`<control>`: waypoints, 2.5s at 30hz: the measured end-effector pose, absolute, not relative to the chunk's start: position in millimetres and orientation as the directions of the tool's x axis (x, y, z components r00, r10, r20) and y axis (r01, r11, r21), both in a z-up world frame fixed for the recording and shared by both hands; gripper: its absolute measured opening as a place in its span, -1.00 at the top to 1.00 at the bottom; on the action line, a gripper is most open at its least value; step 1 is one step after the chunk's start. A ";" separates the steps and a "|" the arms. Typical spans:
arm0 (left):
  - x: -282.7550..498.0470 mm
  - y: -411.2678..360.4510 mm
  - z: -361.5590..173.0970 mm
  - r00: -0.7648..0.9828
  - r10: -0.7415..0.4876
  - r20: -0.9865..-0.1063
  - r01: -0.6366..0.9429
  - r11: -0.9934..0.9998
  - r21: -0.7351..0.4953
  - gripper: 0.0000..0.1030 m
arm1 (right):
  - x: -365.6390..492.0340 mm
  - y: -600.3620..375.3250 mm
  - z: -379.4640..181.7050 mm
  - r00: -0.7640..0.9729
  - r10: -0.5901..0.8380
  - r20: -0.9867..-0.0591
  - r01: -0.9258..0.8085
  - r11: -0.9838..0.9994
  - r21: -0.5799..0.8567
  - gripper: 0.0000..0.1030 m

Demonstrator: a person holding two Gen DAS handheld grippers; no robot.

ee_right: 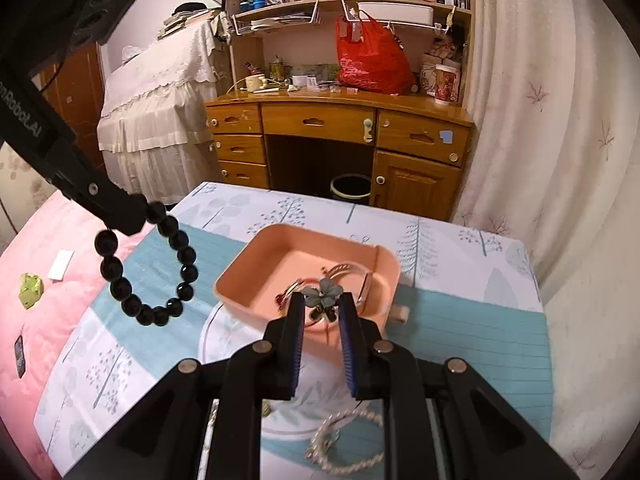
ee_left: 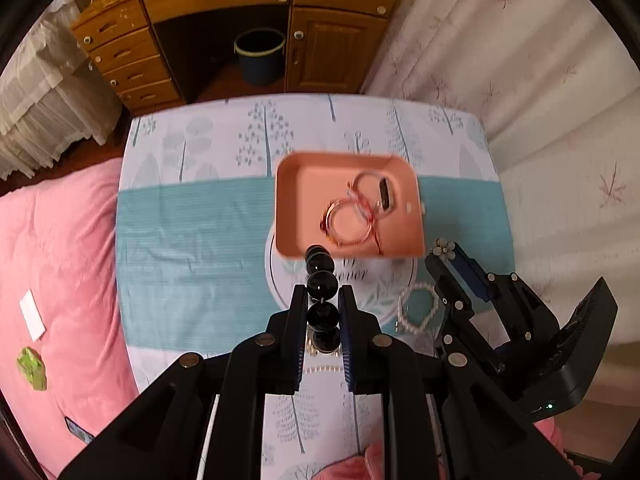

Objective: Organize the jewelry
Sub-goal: 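Lower black bead bracelet into pink box with left tool while right tool releases its item there, then move both tools back toward the remaining jewelry pile, then grasp gold leaf hair comb with left tool while right tool grips the pearl bracelet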

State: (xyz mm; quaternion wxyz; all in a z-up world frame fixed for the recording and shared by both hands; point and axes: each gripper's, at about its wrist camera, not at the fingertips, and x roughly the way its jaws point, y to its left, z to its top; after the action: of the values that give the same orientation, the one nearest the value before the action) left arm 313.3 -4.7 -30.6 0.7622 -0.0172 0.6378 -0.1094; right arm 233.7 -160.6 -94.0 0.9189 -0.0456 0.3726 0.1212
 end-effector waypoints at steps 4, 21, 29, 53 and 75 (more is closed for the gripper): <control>331.3 -9.4 -27.6 0.202 -0.186 -0.961 0.157 0.975 -0.156 0.75 | 246.7 -163.7 -93.0 0.694 0.178 -0.697 -0.240 0.971 0.009 0.67; 356.6 -25.0 -14.2 0.343 -0.199 -0.918 0.228 0.966 -0.124 -0.31 | 259.2 -175.9 -95.6 0.632 0.179 -0.755 -0.185 0.980 0.077 0.43; 332.4 2.8 -18.6 0.331 -0.216 -0.919 0.218 0.965 -0.148 -0.32 | 236.3 -185.1 -90.9 0.607 0.156 -0.779 -0.088 0.988 0.129 0.42; 205.1 54.4 -86.4 0.197 -0.050 -0.979 0.268 0.964 0.005 -0.72 | 144.7 -202.8 -102.6 0.395 0.151 -0.906 0.230 0.939 0.257 -0.08; 203.6 4.2 -196.7 0.172 -0.203 -0.964 -0.001 0.979 -0.206 -0.80 | 146.5 -164.2 -160.6 0.406 -0.014 -0.914 -0.601 0.749 -0.279 0.03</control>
State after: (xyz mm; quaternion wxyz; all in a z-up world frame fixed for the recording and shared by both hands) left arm 203.6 4.2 -196.7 0.7613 -0.0795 0.6401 -0.0663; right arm 146.5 -164.2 -160.6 0.7827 -0.3006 0.5116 0.1877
